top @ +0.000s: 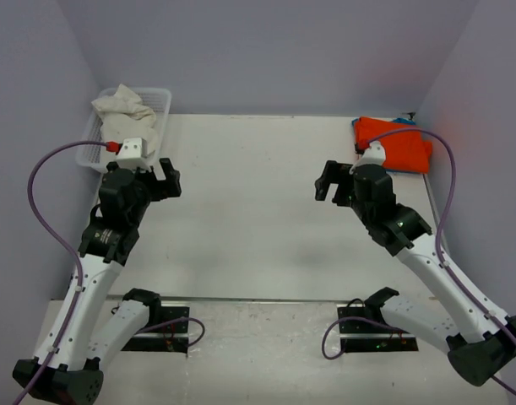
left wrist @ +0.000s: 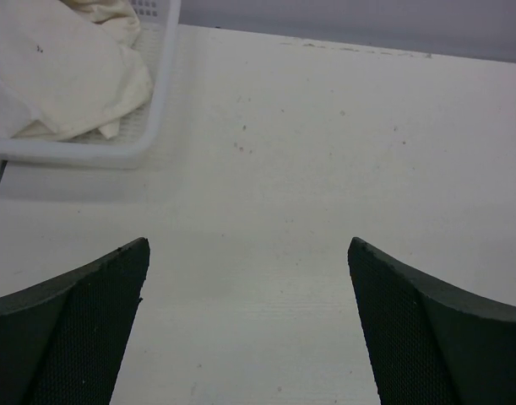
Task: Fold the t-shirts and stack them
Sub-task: Grab crumpled tshirt from bin with the left arm
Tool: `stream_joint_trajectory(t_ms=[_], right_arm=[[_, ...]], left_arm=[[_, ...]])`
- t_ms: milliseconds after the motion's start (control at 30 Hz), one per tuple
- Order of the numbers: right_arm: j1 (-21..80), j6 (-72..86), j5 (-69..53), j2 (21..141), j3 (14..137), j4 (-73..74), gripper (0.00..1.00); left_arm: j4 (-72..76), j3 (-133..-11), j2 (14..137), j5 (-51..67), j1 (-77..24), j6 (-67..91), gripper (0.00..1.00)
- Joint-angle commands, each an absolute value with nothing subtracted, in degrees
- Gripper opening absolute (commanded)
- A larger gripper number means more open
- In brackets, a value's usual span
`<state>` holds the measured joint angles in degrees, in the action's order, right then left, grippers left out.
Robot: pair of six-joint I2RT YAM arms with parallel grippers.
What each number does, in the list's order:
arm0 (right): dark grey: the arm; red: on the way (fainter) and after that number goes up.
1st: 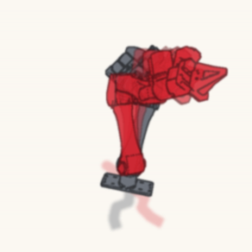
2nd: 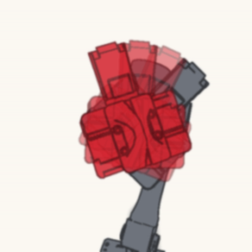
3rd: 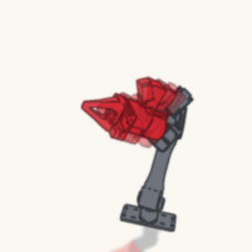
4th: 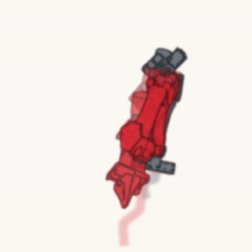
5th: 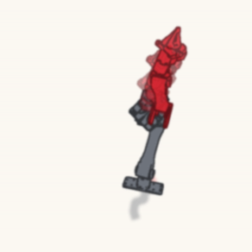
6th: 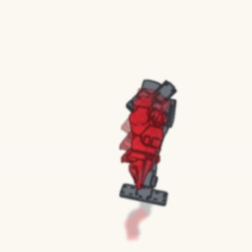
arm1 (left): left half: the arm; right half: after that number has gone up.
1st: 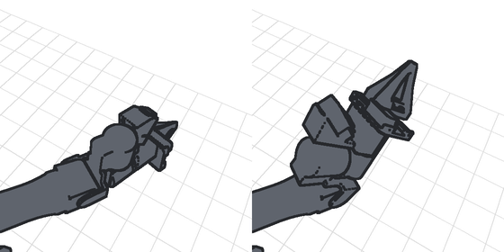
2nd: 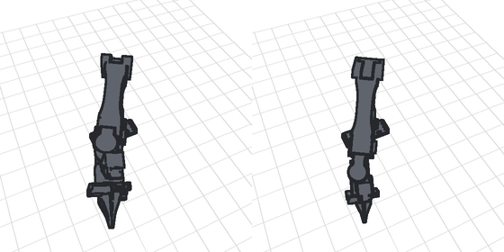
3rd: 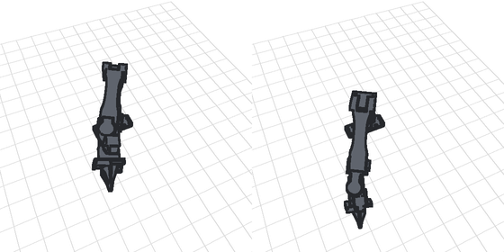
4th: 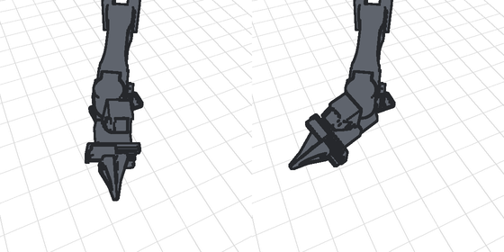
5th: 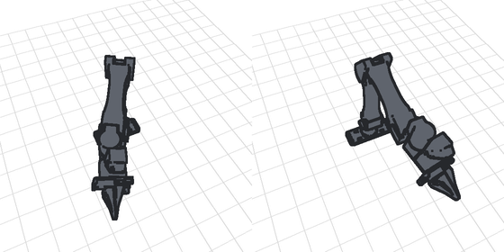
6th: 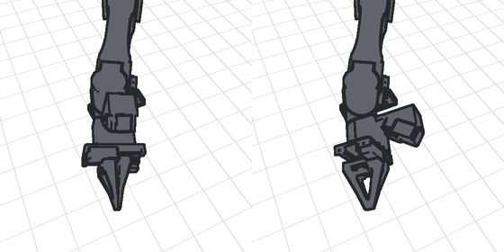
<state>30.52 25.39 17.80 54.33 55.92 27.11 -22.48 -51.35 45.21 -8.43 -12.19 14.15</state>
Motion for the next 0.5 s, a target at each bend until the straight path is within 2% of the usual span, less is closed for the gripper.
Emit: stream_joint_trajectory(t_ms=[0, 300, 467], right_arm=[[31.81, 26.37, 21.62, 53.80, 57.23, 26.90, 0.99], [31.99, 24.87, 19.69, 51.94, 56.86, 26.46, 0.99], [32.08, 24.87, 19.08, 51.68, 56.95, 27.25, 0.99]], left_arm=[[-23.55, -53.96, 45.35, -9.67, -12.39, 12.83, 1.00], [-22.33, -53.97, 45.97, -9.49, -12.48, 12.22, 1.00], [-21.80, -55.01, 50.78, -15.54, -12.39, 13.53, 1.00]])
